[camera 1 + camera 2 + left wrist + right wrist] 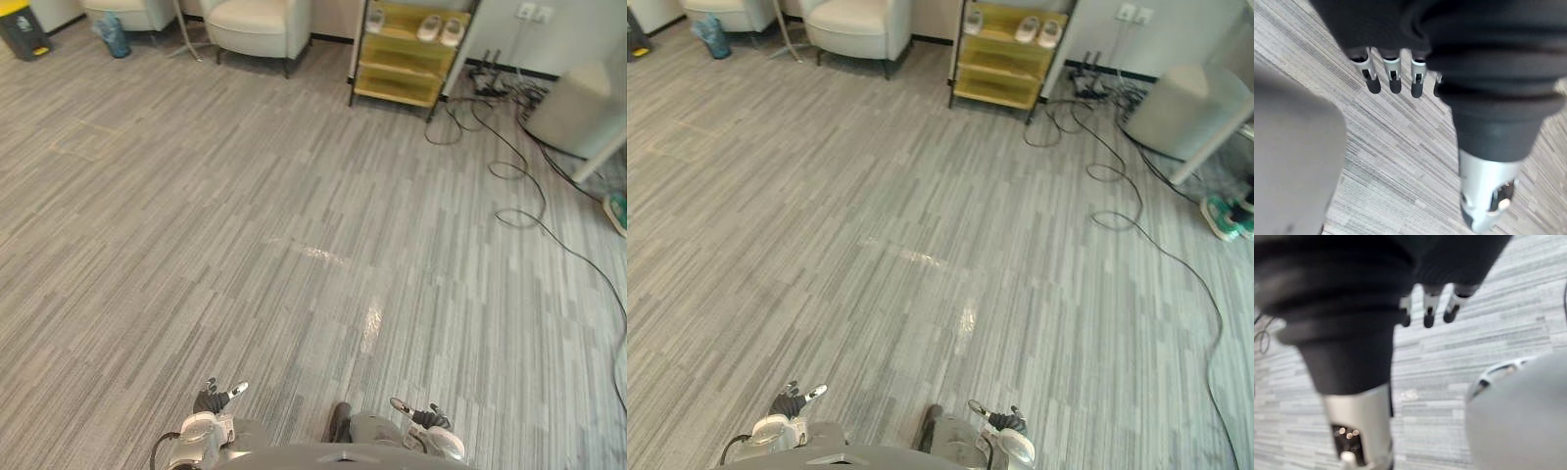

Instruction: Pick up cushions and gather them together orderly.

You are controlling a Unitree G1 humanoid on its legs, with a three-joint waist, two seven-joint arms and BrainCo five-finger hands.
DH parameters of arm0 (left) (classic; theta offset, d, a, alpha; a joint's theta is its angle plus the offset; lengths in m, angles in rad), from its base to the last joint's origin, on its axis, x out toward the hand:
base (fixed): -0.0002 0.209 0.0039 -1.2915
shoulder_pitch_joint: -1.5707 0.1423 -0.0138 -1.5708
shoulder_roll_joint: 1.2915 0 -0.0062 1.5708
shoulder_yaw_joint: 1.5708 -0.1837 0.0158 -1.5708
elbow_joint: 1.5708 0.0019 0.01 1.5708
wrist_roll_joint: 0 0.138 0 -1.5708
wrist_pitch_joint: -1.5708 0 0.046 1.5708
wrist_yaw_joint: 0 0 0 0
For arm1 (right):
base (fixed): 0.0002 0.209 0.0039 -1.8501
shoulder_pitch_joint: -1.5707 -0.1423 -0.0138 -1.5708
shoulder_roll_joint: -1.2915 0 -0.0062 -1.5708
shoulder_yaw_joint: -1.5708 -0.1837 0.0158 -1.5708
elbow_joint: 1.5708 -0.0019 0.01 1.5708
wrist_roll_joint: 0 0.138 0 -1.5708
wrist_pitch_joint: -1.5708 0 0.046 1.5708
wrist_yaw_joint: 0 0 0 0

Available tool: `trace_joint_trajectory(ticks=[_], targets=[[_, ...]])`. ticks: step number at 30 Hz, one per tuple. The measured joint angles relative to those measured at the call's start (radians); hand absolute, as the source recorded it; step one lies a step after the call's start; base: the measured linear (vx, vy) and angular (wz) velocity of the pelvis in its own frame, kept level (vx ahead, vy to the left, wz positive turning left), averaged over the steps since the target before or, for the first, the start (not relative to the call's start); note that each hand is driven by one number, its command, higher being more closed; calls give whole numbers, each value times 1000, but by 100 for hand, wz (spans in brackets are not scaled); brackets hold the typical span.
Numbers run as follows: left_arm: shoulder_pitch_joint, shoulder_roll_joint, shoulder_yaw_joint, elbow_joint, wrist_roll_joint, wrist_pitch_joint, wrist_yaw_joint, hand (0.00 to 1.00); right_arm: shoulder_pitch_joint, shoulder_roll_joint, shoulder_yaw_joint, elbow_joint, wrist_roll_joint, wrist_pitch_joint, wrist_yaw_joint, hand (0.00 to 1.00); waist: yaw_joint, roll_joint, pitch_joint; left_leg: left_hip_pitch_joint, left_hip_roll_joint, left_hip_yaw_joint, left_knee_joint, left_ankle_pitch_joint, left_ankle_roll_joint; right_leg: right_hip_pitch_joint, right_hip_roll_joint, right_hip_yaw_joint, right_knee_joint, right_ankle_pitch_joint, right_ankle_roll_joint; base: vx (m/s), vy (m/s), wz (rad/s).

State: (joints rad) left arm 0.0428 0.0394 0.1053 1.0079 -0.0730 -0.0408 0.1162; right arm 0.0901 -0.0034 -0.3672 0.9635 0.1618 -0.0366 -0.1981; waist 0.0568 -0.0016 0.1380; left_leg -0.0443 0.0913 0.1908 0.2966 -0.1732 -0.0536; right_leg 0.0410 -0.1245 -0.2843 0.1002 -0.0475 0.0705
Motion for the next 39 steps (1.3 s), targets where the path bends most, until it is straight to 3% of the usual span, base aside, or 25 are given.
trace_joint_trajectory(ticks=[1, 2, 18, 21, 23, 24, 25, 26, 28, 30, 31, 32, 34, 35, 36, 37, 39], targets=[[0, 1, 0, 7, 0, 0, 0, 0, 5, 2, 0, 0, 0, 0, 0, 0, -2, -1, -2, 19, -10, -1, -9, 3, 5, 19, -7, 2, -11, 1, 0, 57, 71, 6], [0, 21, -42, 64, -1, -1, -19, 0, -10, -5, -28, 75, 0, -3, 2, 0, -1, -7, -51, 99, -79, -58, -229, 95, 34, 29, -20, 30, -92, 41, 12, 35, 44, 3], [-1, 22, -25, 64, -11, -1, -30, 0, -18, -8, -30, 77, 9, 10, 18, 0, -4, -8, -50, 97, -79, -28, -258, 96, 34, 0, -22, 55, -86, 38, 19, 8, 5, -5], [-4, 20, 8, 64, -53, -2, -39, 0, -34, -3, -51, 76, 10, 20, 25, 0, -8, -17, -30, 92, -86, -18, -233, 71, 38, -23, -44, 52, -19, -4, 43, 49, 43, 0], [-5, 22, 25, 62, -82, -4, -42, 0, -30, 2, -72, 75, 12, 22, 35, 0, -8, -29, -17, 72, -93, -16, -162, 9, 48, -52, -87, 49, 105, -65, 67, 72, 101, 12], [-7, 21, 28, 62, -82, -5, -42, 0, -30, 2, -74, 74, 14, 22, 40, 0, -9, -27, -13, 70, -92, -21, -144, -9, 51, -60, -96, 50, 140, -71, 69, 86, 135, 11], [-11, 15, 30, 64, -81, -4, -41, 0, -40, -4, -76, 67, 27, 21, 45, 0, -8, -10, -1, 73, -81, -23, -108, -40, 58, -117, -108, 55, 293, -73, 66, 70, 129, 7], [-12, 16, 32, 60, -82, -5, -41, 0, -46, -4, -77, 58, 30, 19, 45, 0, -8, -13, 10, 92, -81, -25, -101, -54, 64, -172, -125, 57, 439, -61, 49, 77, 130, 5], [-20, 19, 33, 54, -81, -4, -39, 0, -50, -5, -73, 42, 31, 18, 45, 0, -9, -10, 24, 138, -74, -27, -108, -67, 70, -249, -133, 47, 582, -112, 15, 186, 65, -2], [-20, 20, 32, 57, -80, -2, -36, 0, -59, -4, -48, 37, 31, 17, 45, 0, -12, -14, 26, 178, -52, -21, -133, -81, 63, -302, -96, -30, 560, -174, -9, 256, 13, -10], [-21, 18, 32, 58, -80, -2, -36, 0, -68, -7, -37, 38, 32, 17, 45, 0, -18, -12, 26, 187, -44, -18, -154, -79, 58, -328, -76, -61, 516, -176, -17, 278, -15, -9], [-23, 18, 30, 63, -80, -1, -37, 0, -79, -8, -29, 39, 31, 17, 45, 0, -26, -12, 26, 195, -37, -16, -173, -75, 51, -355, -50, -86, 447, -163, -27, 331, -40, 1], [-25, 19, 29, 65, -79, 0, -38, 0, -90, -7, -20, 44, 31, 19, 45, 0, -43, -14, 29, 215, -28, -17, -210, -69, 18, -380, 12, -85, 236, -65, -37, 479, -105, 21], [-23, 18, 31, 67, -78, 0, -38, 0, -89, -7, -19, 47, 31, 19, 45, 0, -50, -14, 32, 235, -25, -27, -213, -79, 0, -361, 33, -54, 166, 39, -71, 463, -141, 42], [-21, 13, 34, 73, -77, -1, -37, 0, -94, -8, -22, 45, 30, 19, 46, 0, -53, -5, 36, 255, -5, -33, -210, -85, -15, -339, 47, -65, 167, 82, -111, 386, -134, 40], [-27, 1, 38, 73, -73, -2, -38, 0, -104, -22, -21, 46, 29, 18, 46, 0, -50, 22, 44, 261, 19, -29, -200, -80, -36, -326, 58, -85, 176, 69, -115, 357, -133, 34], [-33, -21, 45, 67, -58, -3, -43, 0, -114, -30, -20, 45, 28, 17, 46, 0, -52, 46, 49, 227, 41, -22, -129, -65, -65, -310, 63, -108, 183, 18, -123, 366, -151, 35]])
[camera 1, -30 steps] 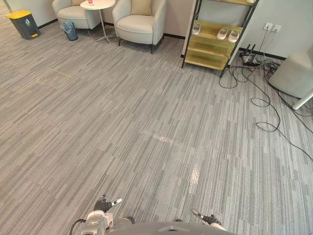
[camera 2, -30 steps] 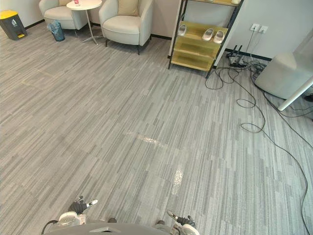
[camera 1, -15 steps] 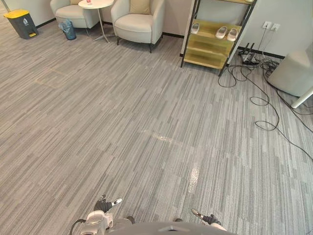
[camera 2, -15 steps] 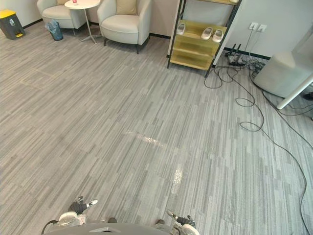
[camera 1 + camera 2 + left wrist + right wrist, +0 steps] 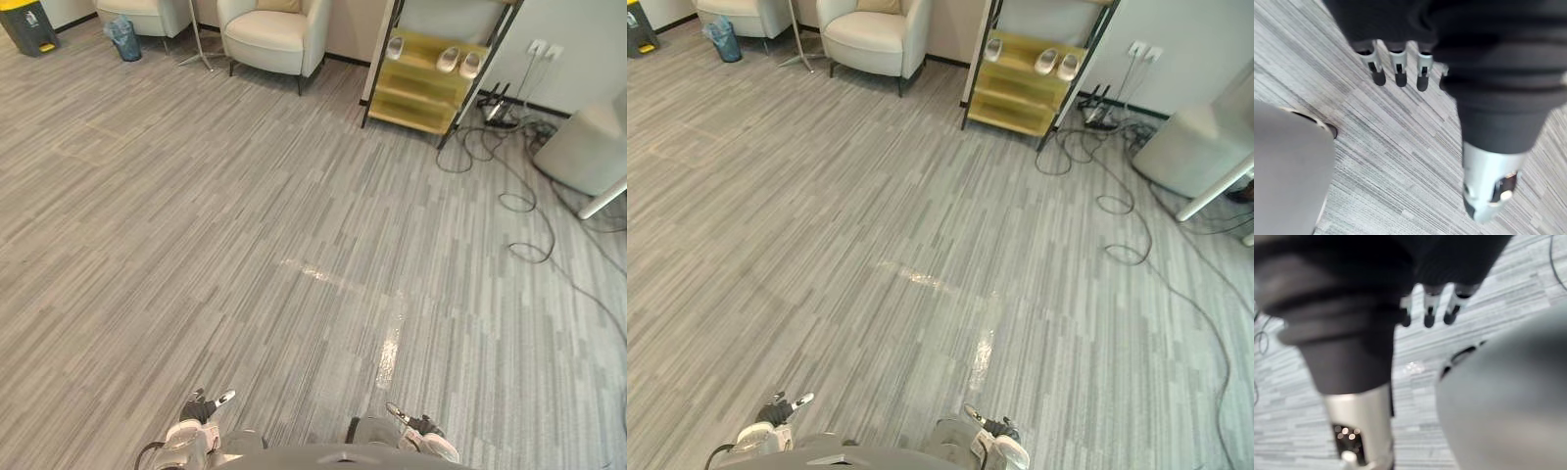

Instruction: Pick up cushions and gather them together orderly.

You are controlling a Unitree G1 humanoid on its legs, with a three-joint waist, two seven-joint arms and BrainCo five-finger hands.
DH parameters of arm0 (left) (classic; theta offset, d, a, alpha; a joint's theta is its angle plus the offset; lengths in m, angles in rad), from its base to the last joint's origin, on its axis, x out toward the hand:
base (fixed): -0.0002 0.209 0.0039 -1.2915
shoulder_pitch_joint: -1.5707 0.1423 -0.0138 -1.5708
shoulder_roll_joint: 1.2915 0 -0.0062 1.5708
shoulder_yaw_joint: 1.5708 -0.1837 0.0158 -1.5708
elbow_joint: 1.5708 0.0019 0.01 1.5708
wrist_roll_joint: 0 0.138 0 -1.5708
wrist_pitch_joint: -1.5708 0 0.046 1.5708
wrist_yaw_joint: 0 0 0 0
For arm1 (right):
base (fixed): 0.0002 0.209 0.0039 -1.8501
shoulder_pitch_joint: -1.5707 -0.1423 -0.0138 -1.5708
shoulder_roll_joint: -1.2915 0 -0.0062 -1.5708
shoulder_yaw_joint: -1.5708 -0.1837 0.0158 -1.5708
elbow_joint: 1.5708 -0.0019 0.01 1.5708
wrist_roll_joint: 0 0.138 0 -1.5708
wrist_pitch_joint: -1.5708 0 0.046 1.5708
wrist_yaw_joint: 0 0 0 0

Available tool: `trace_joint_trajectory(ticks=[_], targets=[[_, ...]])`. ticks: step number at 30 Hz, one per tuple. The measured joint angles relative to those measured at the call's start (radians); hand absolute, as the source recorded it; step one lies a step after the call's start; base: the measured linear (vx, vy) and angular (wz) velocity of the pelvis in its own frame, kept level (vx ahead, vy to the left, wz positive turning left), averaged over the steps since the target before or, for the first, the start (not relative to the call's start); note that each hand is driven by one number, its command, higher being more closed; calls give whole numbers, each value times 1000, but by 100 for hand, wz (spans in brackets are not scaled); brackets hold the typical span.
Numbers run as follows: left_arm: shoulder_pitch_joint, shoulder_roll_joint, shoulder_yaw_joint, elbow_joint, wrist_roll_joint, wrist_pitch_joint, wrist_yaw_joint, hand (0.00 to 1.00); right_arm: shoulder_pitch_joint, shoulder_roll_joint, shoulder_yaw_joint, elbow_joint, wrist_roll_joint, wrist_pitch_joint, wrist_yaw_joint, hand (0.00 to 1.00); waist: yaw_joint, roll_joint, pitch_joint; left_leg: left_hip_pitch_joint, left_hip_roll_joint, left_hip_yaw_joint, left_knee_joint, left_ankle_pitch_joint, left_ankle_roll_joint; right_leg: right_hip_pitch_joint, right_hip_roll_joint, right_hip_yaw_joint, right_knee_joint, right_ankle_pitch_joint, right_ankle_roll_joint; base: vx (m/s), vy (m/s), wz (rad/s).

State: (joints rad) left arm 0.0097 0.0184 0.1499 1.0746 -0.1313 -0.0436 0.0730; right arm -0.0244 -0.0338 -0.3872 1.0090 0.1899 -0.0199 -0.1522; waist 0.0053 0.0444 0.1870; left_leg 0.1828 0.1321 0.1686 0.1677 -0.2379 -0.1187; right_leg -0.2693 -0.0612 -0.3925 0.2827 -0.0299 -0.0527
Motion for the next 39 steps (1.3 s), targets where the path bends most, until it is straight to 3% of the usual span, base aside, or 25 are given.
trace_joint_trajectory(ticks=[1, 2, 5, 6, 10, 12, 13, 14, 16, 17, 18, 20, 23, 26, 27, 30, 31, 32, 33, 36, 39], targets=[[-1, -10, 7, -8, 13, -1, -5, 0, 3, -5, 1, -3, -1, -1, 0, 0, -3, 14, 3, -65, 28, -1, 164, 8, -13, 49, 13, -20, -32, -17, -2, 478, -206, 44], [0, -9, 16, -13, 18, 0, -13, 0, 7, -8, 9, -6, -1, 3, 0, 0, -2, 20, 4, -149, 68, 1, 387, 48, -3, 118, 34, -31, -87, -20, -3, 479, -204, 36], [10, -15, 45, -56, 19, -1, -16, 0, 16, -7, 52, -12, 0, 2, -1, 0, 21, 19, 8, -257, 168, 84, 722, 40, 6, 268, 60, -2, -178, -21, -5, 346, -119, -20], [11, -18, 45, -65, 19, -1, -16, 0, 16, -6, 55, -13, 0, 2, -1, 0, 28, 11, 13, -275, 176, 102, 737, 36, 11, 288, 59, 12, -190, -21, -5, 328, -27, -54], [10, -30, 48, -83, 23, -9, -15, 0, 8, 18, 49, -43, 1, 3, -1, 0, 38, 19, 11, -367, 164, 133, 561, 7, 22, 348, 22, 59, -225, -26, 20, 200, 139, -43], [3, -34, 48, -83, 38, -10, -13, 0, 7, 28, 49, -58, 1, 2, -2, 0, 42, 17, 12, -382, 92, 75, 319, 17, 20, 355, -21, 97, -201, -51, 70, 168, 311, -35], [5, -40, 47, -82, 38, -11, -13, 0, 14, 26, 51, -56, 1, 2, -2, 0, 46, 25, 9, -372, 64, 19, 219, 43, 12, 347, -26, 113, -180, -65, 95, 113, 339, -53], [15, -56, 48, -79, 38, -11, -13, 0, 13, 22, 56, -56, 0, 2, -2, 0, 52, 45, -1, -369, 52, -53, 143, 134, 5, 327, -15, 139, -159, -81, 121, 160, 397, -61], [10, -23, 57, -77, 39, -10, -12, 0, 10, 53, 70, -52, -1, 2, -2, 0, 47, -10, -13, -360, 12, -22, 153, 120, 33, 324, -55, 176, -152, -93, 136, 172, 326, -38], [8, -16, 58, -77, 39, -10, -12, 0, 12, 62, 69, -51, -1, 2, -2, 0, 49, -22, -14, -356, 7, -6, 153, 113, 40, 324, -64, 184, -149, -93, 136, 185, 212, -38], [8, -5, 70, -76, 39, -9, -12, 0, 20, 84, 69, -50, -2, 4, -2, 0, 59, -56, -29, -343, -10, 34, 164, 90, 64, 322, -90, 214, -149, -92, 135, 150, 164, -47], [9, -2, 77, -73, 41, -7, -12, 0, 24, 92, 68, -50, -12, 6, -2, 0, 59, -57, -31, -303, -21, 80, 164, 56, 76, 322, -114, 228, -129, -92, 135, 146, 166, -72], [13, -5, 74, -56, 51, -5, -13, 0, 21, 91, 65, -54, -33, 4, 0, 0, 61, -46, -32, -223, -18, 157, 147, 22, 80, 261, -139, 245, 26, -97, 142, 131, 146, -82], [-4, 7, 17, -27, 55, -3, -13, 0, -2, 87, 36, -38, -40, 6, 1, 0, 37, -43, -41, -177, -16, 190, 95, 32, 91, 184, -182, 101, 160, -115, 140, 157, 46, -35], [-8, 9, 7, -22, 55, -2, -13, 0, -7, 85, 29, -32, -40, 6, 1, 0, 36, -40, -40, -174, -8, 190, 89, 34, 89, 182, -177, 79, 148, -131, 136, 184, -87, -26], [-27, 14, -5, 8, 54, 2, -12, 0, -46, 52, 32, -3, -40, 14, 2, 0, 31, -4, -19, -147, 57, 180, 61, 46, 68, 110, -85, 47, 87, -149, 114, 185, -202, -35], [-15, 22, -12, 17, 54, 3, -12, 0, -49, 38, 35, -2, -40, 18, 2, 0, 23, -5, -16, -128, 65, 171, 40, 56, 51, 84, -73, 47, 12, -101, 101, 184, -223, 4], [-13, 36, -14, 21, 53, 3, -13, 0, -36, 24, 40, 7, -40, 21, 4, 0, 15, -33, -18, -93, 42, 148, 19, 59, 26, 92, -84, 53, -44, 34, 111, 195, -226, 5], [-13, 26, -15, 21, 52, 3, -12, 0, -39, 10, 40, 18, -41, 20, 4, 0, 14, -15, -15, -81, 53, 137, 2, 64, 28, 98, -70, 50, -43, 40, 101, 158, -174, 5], [-2, -10, 8, 28, 52, 2, -13, 0, -38, -51, 28, 38, -41, 18, 4, 0, 17, 35, -21, -47, 75, 98, -53, 107, 6, 89, -35, 59, -16, -22, 85, 154, -230, -25], [8, -11, 37, 16, 50, 1, -15, 0, -14, -45, 22, 69, -41, 23, 11, 0, 17, 36, -24, -130, 136, 40, 179, 88, -21, 133, 1, 51, -35, -72, 80, 93, -187, 2]])
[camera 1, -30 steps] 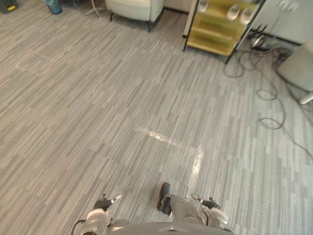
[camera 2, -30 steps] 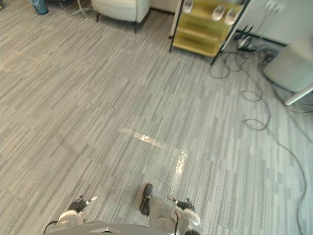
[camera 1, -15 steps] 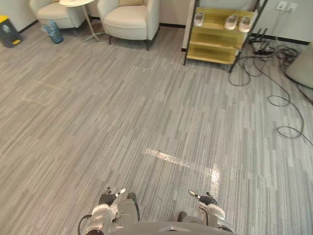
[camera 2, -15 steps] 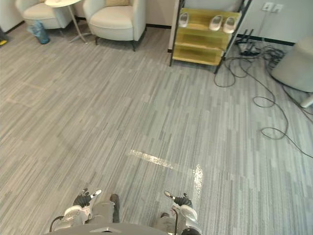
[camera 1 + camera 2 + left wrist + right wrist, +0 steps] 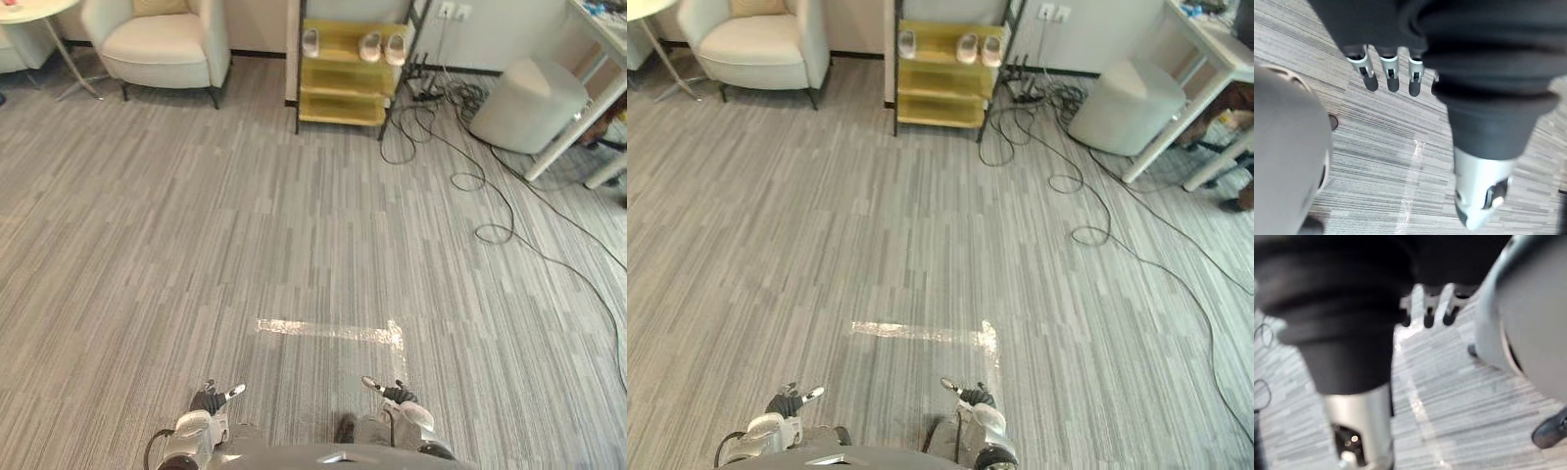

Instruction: Pick up cushions and gather them together orderly.

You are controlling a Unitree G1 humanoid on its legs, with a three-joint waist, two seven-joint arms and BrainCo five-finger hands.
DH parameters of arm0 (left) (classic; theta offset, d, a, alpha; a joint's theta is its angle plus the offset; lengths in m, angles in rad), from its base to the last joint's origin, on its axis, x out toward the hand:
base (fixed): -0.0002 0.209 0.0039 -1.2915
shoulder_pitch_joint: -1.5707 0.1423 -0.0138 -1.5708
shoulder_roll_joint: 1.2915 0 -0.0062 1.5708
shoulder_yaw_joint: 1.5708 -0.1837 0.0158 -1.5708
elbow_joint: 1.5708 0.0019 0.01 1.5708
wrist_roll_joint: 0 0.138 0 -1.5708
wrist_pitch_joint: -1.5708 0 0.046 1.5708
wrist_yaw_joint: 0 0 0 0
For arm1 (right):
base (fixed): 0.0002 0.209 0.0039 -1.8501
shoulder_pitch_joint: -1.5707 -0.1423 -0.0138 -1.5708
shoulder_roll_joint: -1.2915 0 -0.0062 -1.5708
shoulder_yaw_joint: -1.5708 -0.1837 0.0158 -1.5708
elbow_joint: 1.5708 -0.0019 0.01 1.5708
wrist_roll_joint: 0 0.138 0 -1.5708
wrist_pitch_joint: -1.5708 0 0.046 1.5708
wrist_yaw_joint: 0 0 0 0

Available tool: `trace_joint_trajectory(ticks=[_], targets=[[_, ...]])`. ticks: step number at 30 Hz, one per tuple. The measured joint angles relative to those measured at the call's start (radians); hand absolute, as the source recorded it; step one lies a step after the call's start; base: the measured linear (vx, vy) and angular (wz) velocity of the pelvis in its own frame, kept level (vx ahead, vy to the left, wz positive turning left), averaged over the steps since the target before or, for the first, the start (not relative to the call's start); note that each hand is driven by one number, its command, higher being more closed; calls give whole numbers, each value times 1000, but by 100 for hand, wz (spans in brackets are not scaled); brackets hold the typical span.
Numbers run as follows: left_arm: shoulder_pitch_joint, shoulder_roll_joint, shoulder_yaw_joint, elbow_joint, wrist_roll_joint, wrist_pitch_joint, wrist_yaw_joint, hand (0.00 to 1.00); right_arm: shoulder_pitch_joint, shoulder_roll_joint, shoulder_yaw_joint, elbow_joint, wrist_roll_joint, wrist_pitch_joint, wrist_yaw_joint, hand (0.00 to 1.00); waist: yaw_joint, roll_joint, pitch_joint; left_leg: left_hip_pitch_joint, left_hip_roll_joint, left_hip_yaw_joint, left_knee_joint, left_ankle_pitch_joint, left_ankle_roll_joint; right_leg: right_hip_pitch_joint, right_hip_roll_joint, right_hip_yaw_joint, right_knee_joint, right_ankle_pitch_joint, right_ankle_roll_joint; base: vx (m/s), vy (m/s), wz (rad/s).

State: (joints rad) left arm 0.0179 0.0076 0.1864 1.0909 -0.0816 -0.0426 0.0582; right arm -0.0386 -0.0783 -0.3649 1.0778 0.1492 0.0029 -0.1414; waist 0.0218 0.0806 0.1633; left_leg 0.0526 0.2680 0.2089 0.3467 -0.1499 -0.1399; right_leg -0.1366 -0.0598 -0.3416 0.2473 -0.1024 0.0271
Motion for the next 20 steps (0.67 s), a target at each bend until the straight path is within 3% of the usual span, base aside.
trace_joint_trajectory(ticks=[1, 2, 5, 8, 9, 10, 11, 12, 14, 16, 20], targets=[[6, 0, 11, -18, -3, -1, -1, 0, 5, 0, 0, -1, 1, 0, -1, 0, -3, -1, 1, -69, 24, -42, 142, 3, 3, 20, 13, -4, -14, -2, -1, 127, -196, -2], [16, 0, 18, -53, -5, -2, -4, 0, 24, -3, 5, 0, 2, 0, -1, 0, 4, 0, 9, -191, 65, -112, 395, 62, 26, 62, 46, -3, -40, -5, -11, 103, -137, -10], [15, -2, 16, -69, -4, -3, -8, 0, 26, 2, -1, -4, 3, 0, -3, 0, 10, 5, 12, -279, 70, -103, 581, 33, 34, 140, 61, 18, -73, -8, -34, 180, -22, -24], [12, -8, 17, -82, -4, -4, -7, 0, 27, 4, -4, -8, 5, 1, -7, 0, 24, 2, 14, -313, 20, -67, 481, -49, 33, 172, 44, 60, -93, -11, -27, 210, 126, -40], [9, -9, 13, -82, -4, -4, -7, 0, 26, 8, -12, -10, 5, 1, -12, 0, 26, -4, 15, -306, -38, -77, 326, -58, 28, 170, 19, 78, -85, -16, -7, 203, 211, -40], [10, -14, 2, -78, -4, -4, -7, 0, 25, 6, -28, -9, 3, 1, -12, 0, 27, 3, 11, -273, -91, -114, 126, -24, 14, 164, 5, 96, -78, -19, 25, 199, 234, -55], [14, -20, -5, -74, -7, -4, -8, 0, 26, -7, -39, -6, 2, 0, -11, 0, 36, 28, 7, -249, -112, -143, 14, 39, 54, 159, 13, 118, -75, -23, 45, 196, 246, -42], [5, -16, -7, -67, -10, -5, -7, 0, 26, 2, -41, 0, 1, 3, -11, 0, 35, 1, 14, -230, -140, -131, -4, 50, 43, 167, -8, 141, -86, -19, 58, 208, 213, -32], [-3, 6, -13, -59, -2, -8, -6, 0, 29, 30, -49, -4, 1, 0, -11, 0, 30, -43, 8, -201, -185, -101, -51, 47, 73, 181, -53, 148, -120, -13, 69, 268, 202, -8], [-4, 13, -14, -56, 3, -7, -5, 0, 31, 36, -50, -2, 0, 1, -11, 0, 33, -58, 7, -173, -212, -87, -55, 43, 80, 207, -77, 158, -132, -13, 68, 184, 123, -5], [-3, 32, -57, -47, 9, -6, -6, 0, 31, 41, -54, -1, -2, 1, -8, 0, 30, -62, -3, -116, -238, -89, -104, 42, 90, 254, -90, 165, -167, -12, 69, 142, 39, -2]])
